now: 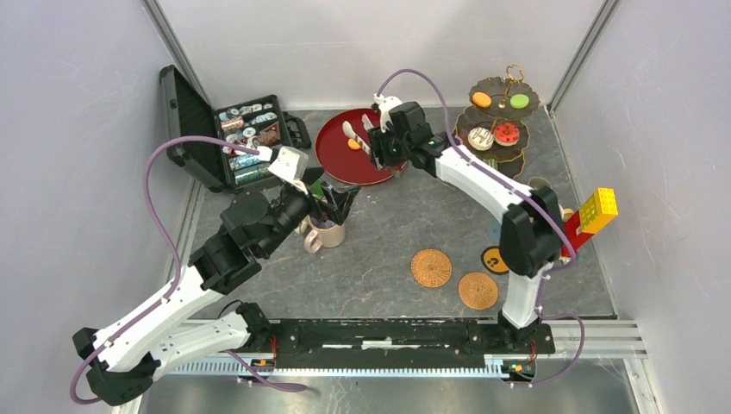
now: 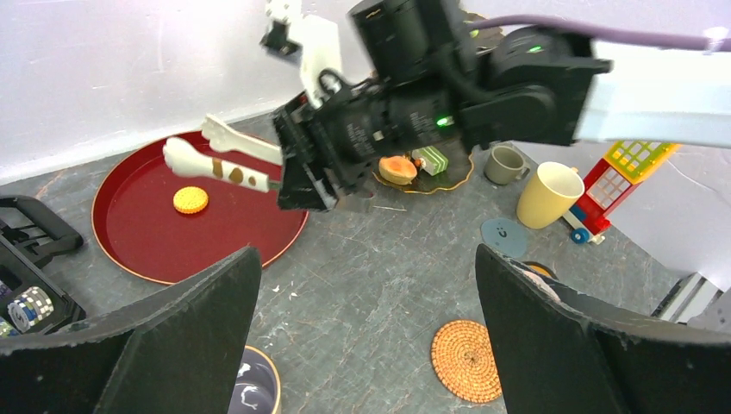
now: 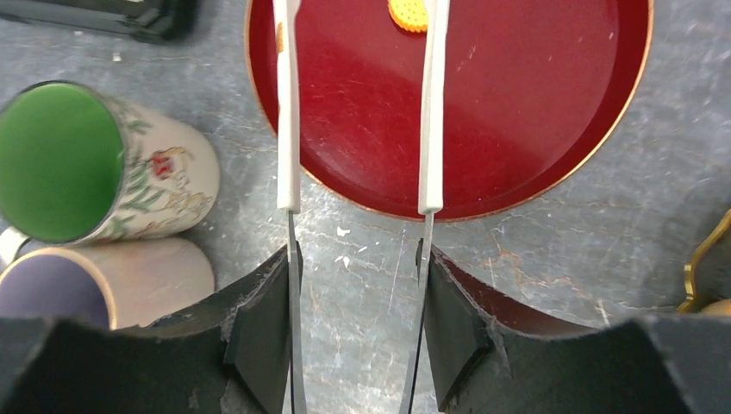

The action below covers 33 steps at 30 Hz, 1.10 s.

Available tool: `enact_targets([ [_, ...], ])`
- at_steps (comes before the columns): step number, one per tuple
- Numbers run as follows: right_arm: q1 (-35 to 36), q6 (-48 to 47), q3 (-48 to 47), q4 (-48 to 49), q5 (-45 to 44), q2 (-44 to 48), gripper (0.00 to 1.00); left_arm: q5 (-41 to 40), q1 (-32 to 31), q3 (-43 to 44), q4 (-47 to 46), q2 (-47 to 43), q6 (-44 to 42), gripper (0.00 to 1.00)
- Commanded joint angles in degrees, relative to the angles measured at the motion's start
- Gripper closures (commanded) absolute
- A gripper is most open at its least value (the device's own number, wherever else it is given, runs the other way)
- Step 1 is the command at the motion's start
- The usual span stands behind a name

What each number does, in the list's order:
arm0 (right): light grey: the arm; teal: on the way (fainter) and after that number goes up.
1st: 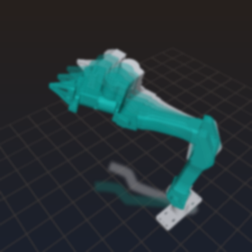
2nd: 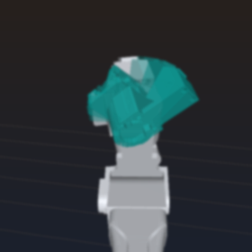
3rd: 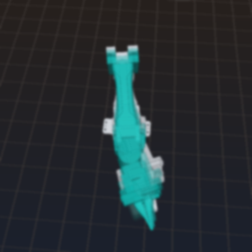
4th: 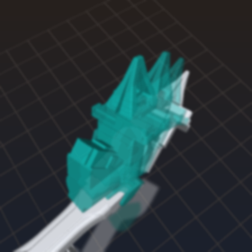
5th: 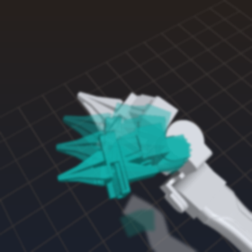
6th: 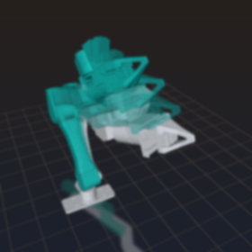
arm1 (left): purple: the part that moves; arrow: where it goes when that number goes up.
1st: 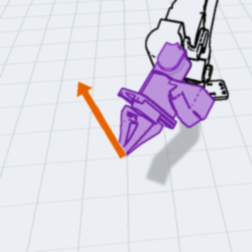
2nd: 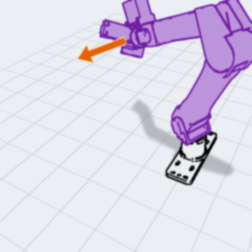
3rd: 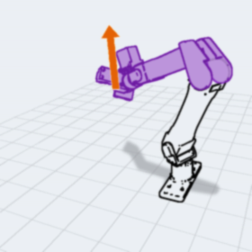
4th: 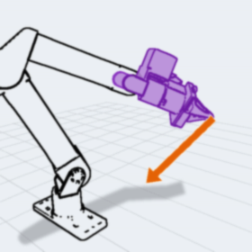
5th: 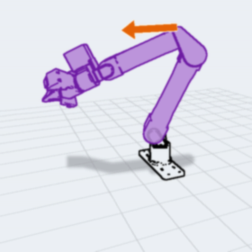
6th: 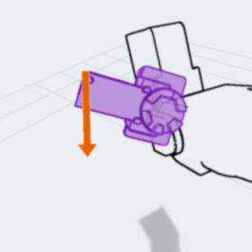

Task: Serve the afternoon tea

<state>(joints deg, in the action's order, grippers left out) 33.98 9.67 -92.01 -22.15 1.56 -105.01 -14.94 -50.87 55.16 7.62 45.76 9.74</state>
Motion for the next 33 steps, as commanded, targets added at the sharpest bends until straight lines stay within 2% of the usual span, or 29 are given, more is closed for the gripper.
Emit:
enact_targets([
  [1, -0.4, 4.1, -6.5, 1.5, -0.4, -6.5, 0.43, -1.1, -0.1, 0.5, -1.1, 0.0, 0.0, 0.0],
  [9, -0.4, 5.5, -12.7, 2.1, -2.2, -16.8, 0.4, -1.3, -0.1, 0.6, -1.1, 0.6, -0.2, 0.0],
  [23, -0.4, 5.3, -14.1, 5.0, -4.4, -23.3, 0.39, -1.1, -0.1, 0.6, -1.1, 1.4, -0.2, 0.0],
  [33, -0.4, 3.4, -14.4, 4.6, -7.3, -25.4, 0.48, -0.8, -0.1, 0.5, -1.2, 1.8, 0.0, 0.0],
])
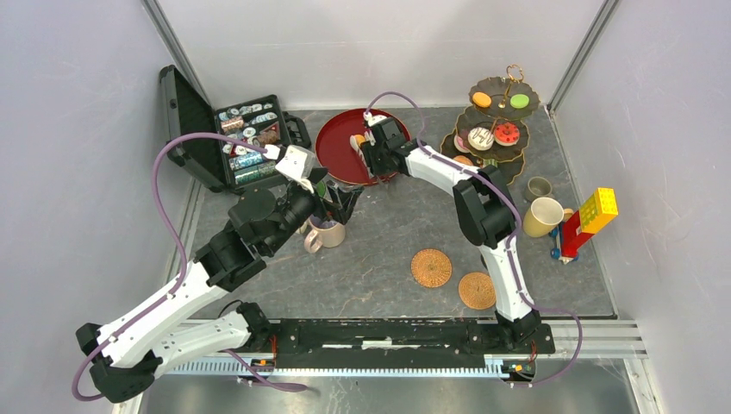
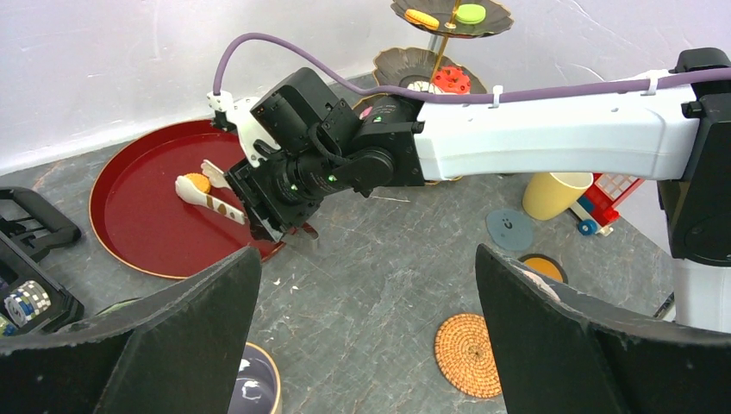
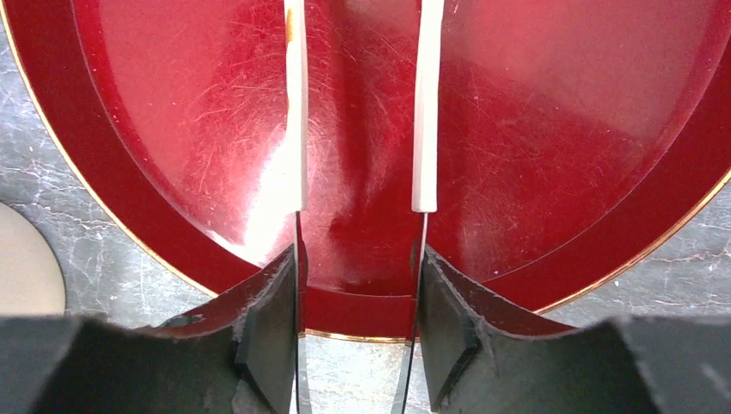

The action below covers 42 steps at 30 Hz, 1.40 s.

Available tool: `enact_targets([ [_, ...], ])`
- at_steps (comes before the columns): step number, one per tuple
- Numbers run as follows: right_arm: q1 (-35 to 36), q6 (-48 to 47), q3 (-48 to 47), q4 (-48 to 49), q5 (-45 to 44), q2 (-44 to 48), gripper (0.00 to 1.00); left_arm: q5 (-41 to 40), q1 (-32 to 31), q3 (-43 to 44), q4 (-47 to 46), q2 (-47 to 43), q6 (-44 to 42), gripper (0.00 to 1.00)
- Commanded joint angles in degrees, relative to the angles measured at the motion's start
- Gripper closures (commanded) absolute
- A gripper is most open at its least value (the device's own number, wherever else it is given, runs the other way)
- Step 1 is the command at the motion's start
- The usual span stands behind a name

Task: Serve the afternoon tea

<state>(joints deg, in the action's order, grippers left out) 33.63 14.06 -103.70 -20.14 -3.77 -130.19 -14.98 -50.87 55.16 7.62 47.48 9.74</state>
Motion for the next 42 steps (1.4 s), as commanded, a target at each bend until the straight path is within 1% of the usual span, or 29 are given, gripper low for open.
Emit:
enact_targets([
  [1, -0.1, -1.2, -2.7, 2.6, -2.0, -0.3, 0.5, -0.8, -0.1, 0.5, -1.2, 0.1, 0.0, 0.0],
  [6, 0.0, -1.9, -2.7, 2.8, -2.3, 0.2, 0.61, -0.8, -0.1, 0.5, -1.2, 0.1, 0.0, 0.0],
  [11, 0.0, -2.8, -2.1, 2.8, -3.2, 3.3, 0.7, -0.7, -0.1, 0.5, -1.2, -0.1, 0.0, 0.0],
  [15, 0.0, -3.3, 0.8, 3.6, -3.3, 7.8, 0.74, -0.6, -0.1, 0.5, -1.3, -0.4, 0.1, 0.0],
  [17, 0.0, -3.5, 3.9, 4.7, -2.9, 11.3, 0.75, -0.5, -0.1, 0.5, -1.2, -0.6, 0.1, 0.0],
  [23, -0.1, -2.7, 17.6, 11.0, 0.9, 21.8, 0.81, -0.1, -0.1, 0.5, -1.3, -1.2, 0.4, 0.0],
  [27, -0.1, -2.1, 22.3, 11.0, 2.9, 27.3, 0.83, 0.2, -0.1, 0.4, -1.3, -1.6, 0.6, 0.0],
  [31, -0.4, -1.6, 27.2, 11.5, 3.0, 34.0, 0.84, 0.2, -0.1, 0.4, -1.4, -2.0, 0.6, 0.0],
  [38, -2.3, -1.3, 30.5, 9.4, 1.7, 45.7, 0.87, 0.6, -0.2, 0.5, -1.4, -2.8, 0.9, 0.0],
  [42, -3.9, -2.8, 31.0, 6.8, -2.1, 52.6, 0.89, 0.8, -0.2, 0.5, -1.5, -3.0, 1.1, 0.0],
])
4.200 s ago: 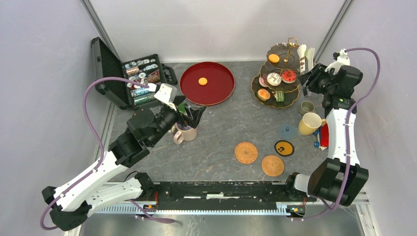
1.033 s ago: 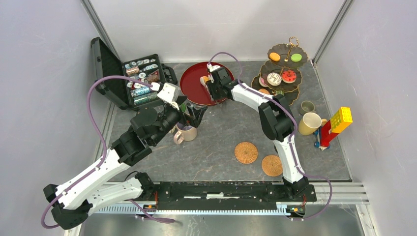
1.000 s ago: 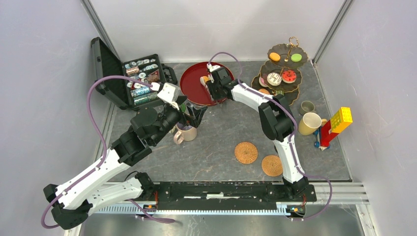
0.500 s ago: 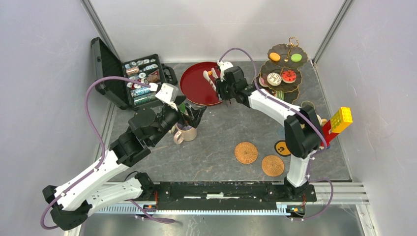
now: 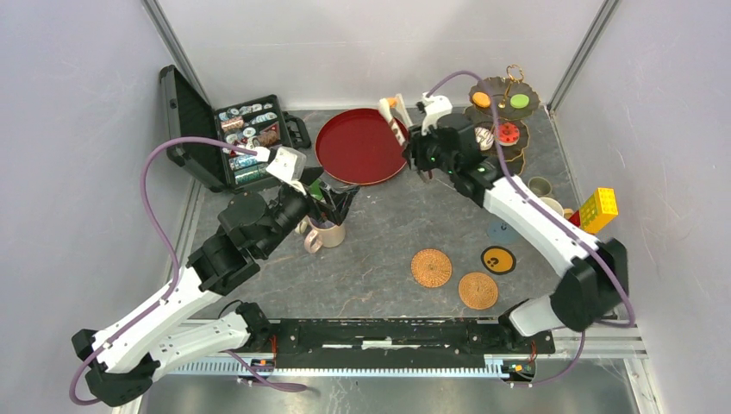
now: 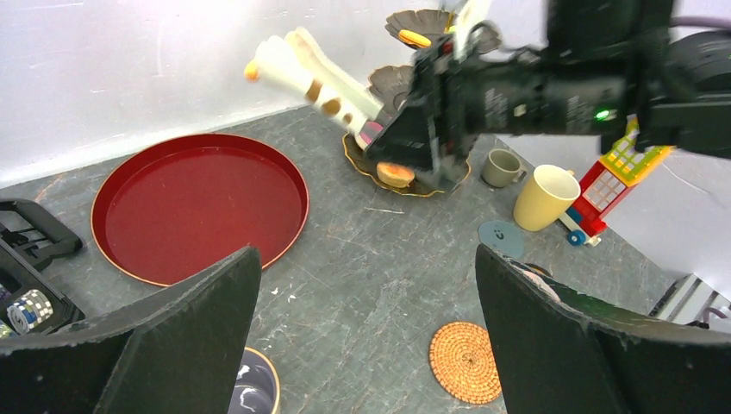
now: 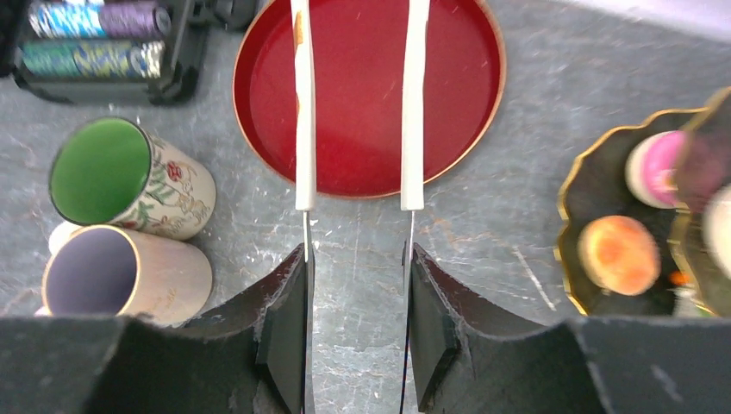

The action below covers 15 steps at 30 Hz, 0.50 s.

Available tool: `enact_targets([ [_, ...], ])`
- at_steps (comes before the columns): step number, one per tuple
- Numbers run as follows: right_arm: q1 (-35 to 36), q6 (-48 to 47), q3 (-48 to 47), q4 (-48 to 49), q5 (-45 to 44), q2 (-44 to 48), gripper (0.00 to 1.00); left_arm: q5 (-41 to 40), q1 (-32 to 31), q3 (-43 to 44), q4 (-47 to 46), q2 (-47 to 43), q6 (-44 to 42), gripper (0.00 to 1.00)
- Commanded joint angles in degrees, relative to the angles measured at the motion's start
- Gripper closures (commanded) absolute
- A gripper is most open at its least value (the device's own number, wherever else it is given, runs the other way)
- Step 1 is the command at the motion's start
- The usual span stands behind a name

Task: Serve the afternoon tea

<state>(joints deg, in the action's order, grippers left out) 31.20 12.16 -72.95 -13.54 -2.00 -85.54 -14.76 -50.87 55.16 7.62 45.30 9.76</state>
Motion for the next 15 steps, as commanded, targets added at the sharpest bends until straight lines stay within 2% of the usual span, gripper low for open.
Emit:
enact_targets([
  [1, -2.1, -1.3, 0.2, -0.9, -5.4, 9.9, 0.89, 0.6, -0.2, 0.5, -1.5, -0.8, 1.1, 0.0],
  [8, -10.1, -4.7, -0.2, -7.5, -10.3, 18.8, 0.91, 1.2, -0.2, 0.5, -1.5, -1.2, 1.5, 0.0],
  [15, -17.2, -9.0, 1.3, -12.1, -13.6, 22.8, 0.93, 1.3, -0.2, 0.4, -1.6, -1.0, 1.6, 0.0],
])
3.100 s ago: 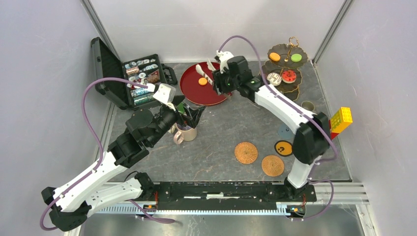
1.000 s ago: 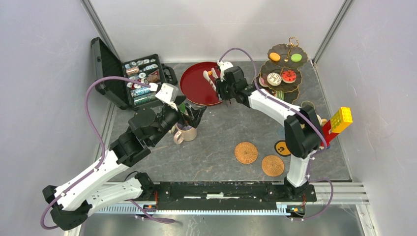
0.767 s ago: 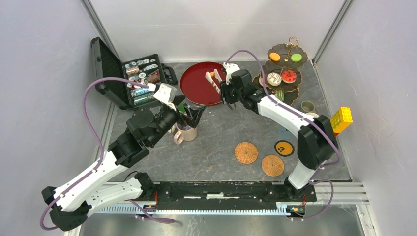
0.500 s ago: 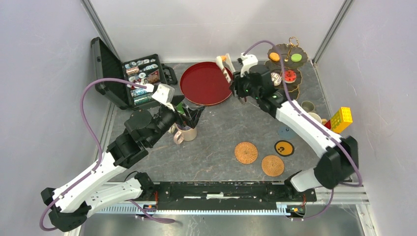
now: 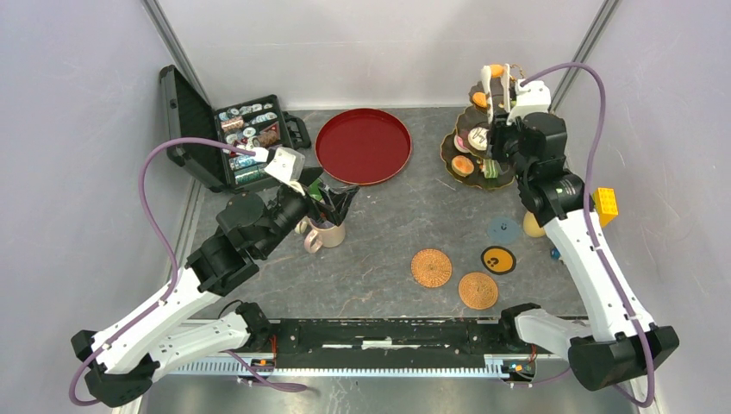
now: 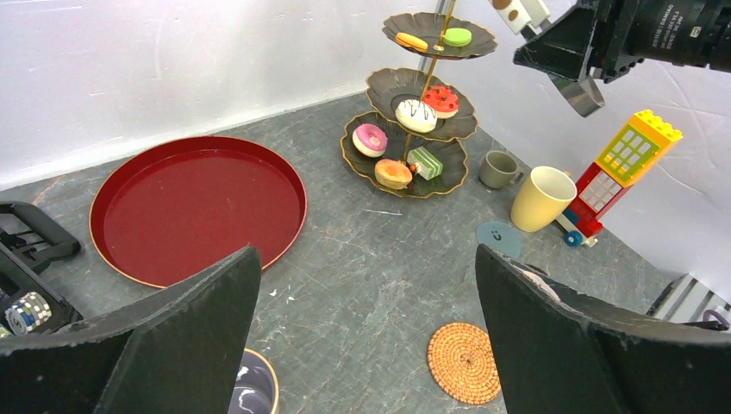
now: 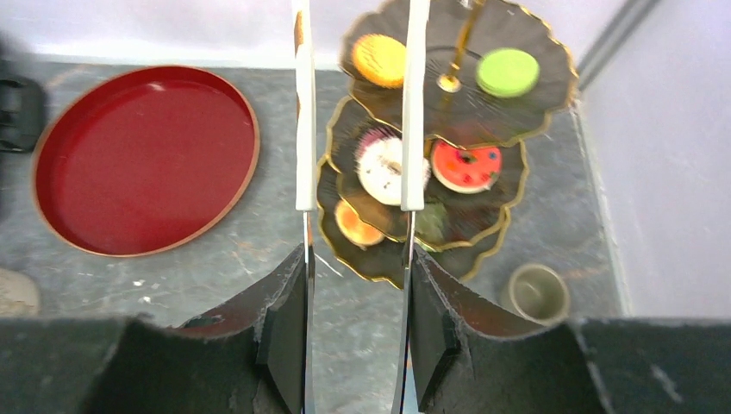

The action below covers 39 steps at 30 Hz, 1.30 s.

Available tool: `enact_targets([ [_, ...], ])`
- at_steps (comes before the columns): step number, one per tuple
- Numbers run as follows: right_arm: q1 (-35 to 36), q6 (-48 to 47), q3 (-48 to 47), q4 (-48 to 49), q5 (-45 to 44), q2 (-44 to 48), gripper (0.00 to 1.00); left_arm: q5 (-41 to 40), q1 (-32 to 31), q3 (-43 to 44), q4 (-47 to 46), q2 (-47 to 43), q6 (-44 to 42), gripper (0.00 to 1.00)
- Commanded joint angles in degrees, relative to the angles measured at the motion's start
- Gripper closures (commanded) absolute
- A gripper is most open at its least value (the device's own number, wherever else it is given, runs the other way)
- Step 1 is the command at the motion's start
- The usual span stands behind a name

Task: Serve the afternoon tea

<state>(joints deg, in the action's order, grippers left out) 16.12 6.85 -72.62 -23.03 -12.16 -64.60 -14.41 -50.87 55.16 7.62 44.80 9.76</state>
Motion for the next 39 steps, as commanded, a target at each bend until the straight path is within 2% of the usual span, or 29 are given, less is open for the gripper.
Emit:
enact_targets([
  [1, -2.7, -4.1, 1.2, -2.9, -4.1, 2.1, 0.94, 0.9, -0.2, 0.4, -1.6, -0.5, 1.6, 0.0],
  [16, -8.0, -4.9, 5.4, -1.4, -1.6, 1.3, 0.9, 0.9, -0.2, 0.4, -1.5, 0.7, 1.5, 0.0],
  [21, -8.4, -4.9, 5.3, -1.4, -0.8, 0.5, 0.8, 0.6, -0.2, 0.4, -1.5, 0.8, 1.4, 0.0],
  [27, -8.3, -5.1, 6.1, -1.4, -0.7, 1.3, 0.59, 0.9, -0.2, 0.5, -1.5, 1.0, 1.6, 0.0],
  [29, -8.3, -5.3, 6.3, -1.7, -1.0, 1.4, 0.55, 0.9, -0.2, 0.5, -1.5, 1.0, 1.6, 0.0],
  [39, -8.3, -4.9, 5.8, -2.0, -1.3, 1.4, 0.46, 0.9, -0.2, 0.5, -1.5, 0.8, 1.6, 0.0],
])
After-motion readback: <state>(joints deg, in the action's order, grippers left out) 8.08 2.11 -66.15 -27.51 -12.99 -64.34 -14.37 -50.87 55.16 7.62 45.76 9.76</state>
